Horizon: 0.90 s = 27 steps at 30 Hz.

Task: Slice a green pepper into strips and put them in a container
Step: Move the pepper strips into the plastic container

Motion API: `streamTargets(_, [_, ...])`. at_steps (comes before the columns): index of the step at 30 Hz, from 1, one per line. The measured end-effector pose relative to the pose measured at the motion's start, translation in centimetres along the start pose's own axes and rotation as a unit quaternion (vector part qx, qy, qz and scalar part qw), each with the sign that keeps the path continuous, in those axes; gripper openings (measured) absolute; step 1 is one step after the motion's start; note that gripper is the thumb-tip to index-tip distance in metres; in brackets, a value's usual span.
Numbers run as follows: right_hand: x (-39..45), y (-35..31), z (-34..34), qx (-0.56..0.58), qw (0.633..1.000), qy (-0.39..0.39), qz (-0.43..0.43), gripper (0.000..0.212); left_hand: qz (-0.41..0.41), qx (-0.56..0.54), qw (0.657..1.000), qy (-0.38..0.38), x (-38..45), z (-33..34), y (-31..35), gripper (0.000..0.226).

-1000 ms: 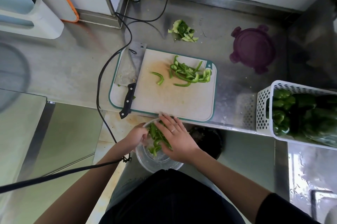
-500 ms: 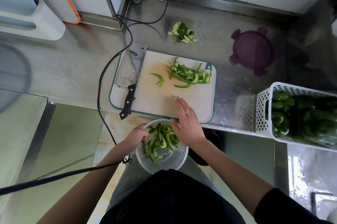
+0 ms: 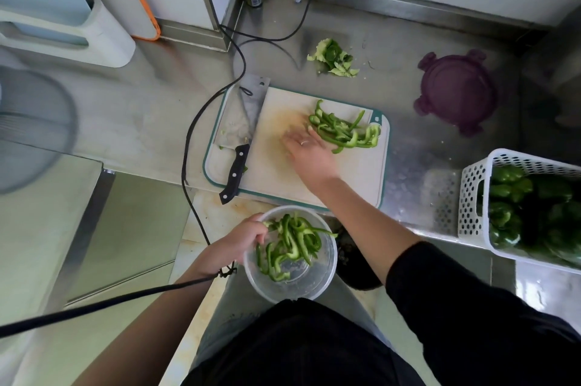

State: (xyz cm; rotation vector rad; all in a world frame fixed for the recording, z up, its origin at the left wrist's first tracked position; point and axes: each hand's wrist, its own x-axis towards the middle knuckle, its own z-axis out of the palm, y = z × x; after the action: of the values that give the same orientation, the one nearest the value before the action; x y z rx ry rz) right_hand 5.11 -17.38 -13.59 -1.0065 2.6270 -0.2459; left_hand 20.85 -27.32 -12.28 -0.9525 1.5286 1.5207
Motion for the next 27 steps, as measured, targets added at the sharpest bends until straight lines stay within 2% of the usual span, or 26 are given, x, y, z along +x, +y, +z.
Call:
streamTargets(4, [-4.0, 2.1, 0.5, 0.005, 0.984, 0.141, -0.104, 0.050, -0.034, 0.020, 0.999, 0.014, 0.3, -0.1, 0.6, 0.052])
streamTargets(6, [-5.2, 4.0, -0.5, 0.018, 0.976, 0.162, -0.141, 0.028, -0.038, 0.023, 0.999, 0.012, 0.3, -0.1, 0.7, 0.048])
streamTargets(7, [-5.0, 4.9, -1.5, 0.038, 0.975, 0.179, -0.129, 0.025, -0.034, 0.018, 0.999, 0.011, 0.2, -0.1, 0.7, 0.052])
streamTargets(9, [-3.0, 6.6, -3.7, 0.078, 0.984, 0.159, -0.013, 0.039, -0.027, 0.003, 1.000, 0.007, 0.0, -0.1, 0.5, 0.051])
streamTargets(10, [-1.7, 7.4, -4.7, 0.073, 0.990, 0.112, 0.048, 0.046, -0.032, 0.001, 0.999, 0.008, -0.4, 0.1, 0.4, 0.040])
streamTargets(12, [0.1, 8.2, -5.2, 0.035, 0.994, -0.009, 0.104, 0.072, -0.038, -0.022, 0.999, 0.023, -1.4, 0.7, 0.7, 0.007])
streamTargets(14, [0.2, 7.7, -3.7, 0.009, 0.994, -0.056, 0.096, 0.087, -0.025, -0.049, 0.998, 0.039, -2.2, 1.7, 1.4, 0.032])
streamTargets(16, [-1.0, 6.6, -2.0, 0.020, 0.996, -0.007, 0.081, 0.081, -0.036, -0.065, 0.996, 0.053, -1.8, 1.5, 1.0, 0.037])
streamTargets(19, [-2.5, 5.3, -0.5, 0.049, 0.993, 0.074, 0.072, 0.059, -0.039, -0.087, 0.992, 0.078, 0.0, 0.9, -0.5, 0.038])
streamTargets(23, [-2.7, 4.2, 0.1, 0.065, 0.992, 0.093, 0.064, 0.048, -0.038, -0.086, 0.993, 0.074, 0.0, 0.8, -0.4, 0.040])
streamTargets(25, [-2.6, 4.1, 0.1, 0.076, 0.991, 0.086, 0.065, 0.047, -0.056, -0.084, 0.993, 0.059, -0.2, 0.7, -0.5, 0.029])
streamTargets(26, [-2.6, 4.0, 0.0, 0.081, 0.991, 0.080, 0.065, 0.047, -0.054, -0.082, 0.994, 0.046, -0.6, 0.6, -0.2, 0.014])
streamTargets(27, [-2.7, 3.9, 0.0, 0.088, 0.991, 0.076, 0.064, 0.047, -0.048, -0.079, 0.995, 0.034, -0.5, 0.4, -0.3, 0.014])
